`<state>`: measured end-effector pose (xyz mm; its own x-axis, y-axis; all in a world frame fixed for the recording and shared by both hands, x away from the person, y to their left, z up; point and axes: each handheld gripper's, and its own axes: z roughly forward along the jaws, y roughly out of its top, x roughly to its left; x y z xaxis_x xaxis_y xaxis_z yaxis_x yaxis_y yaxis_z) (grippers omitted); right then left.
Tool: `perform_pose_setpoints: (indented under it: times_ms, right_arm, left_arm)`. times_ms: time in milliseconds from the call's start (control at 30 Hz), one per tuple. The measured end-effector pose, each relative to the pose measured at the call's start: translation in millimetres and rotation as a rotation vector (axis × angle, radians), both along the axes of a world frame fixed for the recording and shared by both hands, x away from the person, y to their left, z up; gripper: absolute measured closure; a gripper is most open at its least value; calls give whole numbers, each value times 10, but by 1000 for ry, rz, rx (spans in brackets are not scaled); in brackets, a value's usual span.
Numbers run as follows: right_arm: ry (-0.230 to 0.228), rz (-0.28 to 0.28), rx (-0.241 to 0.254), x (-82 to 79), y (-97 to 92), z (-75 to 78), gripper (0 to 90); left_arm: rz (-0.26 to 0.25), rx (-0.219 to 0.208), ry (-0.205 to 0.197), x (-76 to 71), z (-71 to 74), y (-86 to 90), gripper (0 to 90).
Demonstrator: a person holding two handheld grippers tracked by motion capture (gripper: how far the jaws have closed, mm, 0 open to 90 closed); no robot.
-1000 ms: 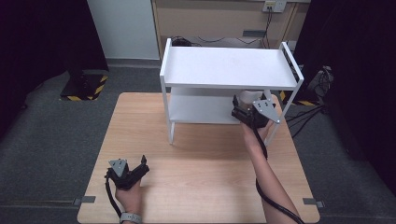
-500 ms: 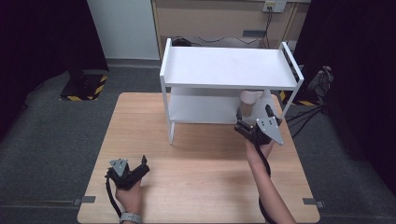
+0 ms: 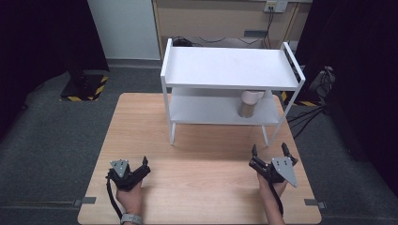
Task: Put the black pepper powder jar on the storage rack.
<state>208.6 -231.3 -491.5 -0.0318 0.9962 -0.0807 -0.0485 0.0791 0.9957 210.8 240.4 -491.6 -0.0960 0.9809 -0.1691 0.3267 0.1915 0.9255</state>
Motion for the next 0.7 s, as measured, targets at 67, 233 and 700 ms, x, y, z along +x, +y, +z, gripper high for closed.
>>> perform_pose_setpoints:
  times_ms: [67,233,700]
  right_arm:
    - [6,-20,18,-76,-34,-117,6]
    - [37,-52,42,-213,-155,-301,6]
    - [66,-78,115,-272,-269,-406,5]
  left_arm:
    - [-1,-19,-16,-24,-18,27,39]
    - [1,-18,-13,-20,-15,22,36]
    - [20,2,3,8,3,-28,34]
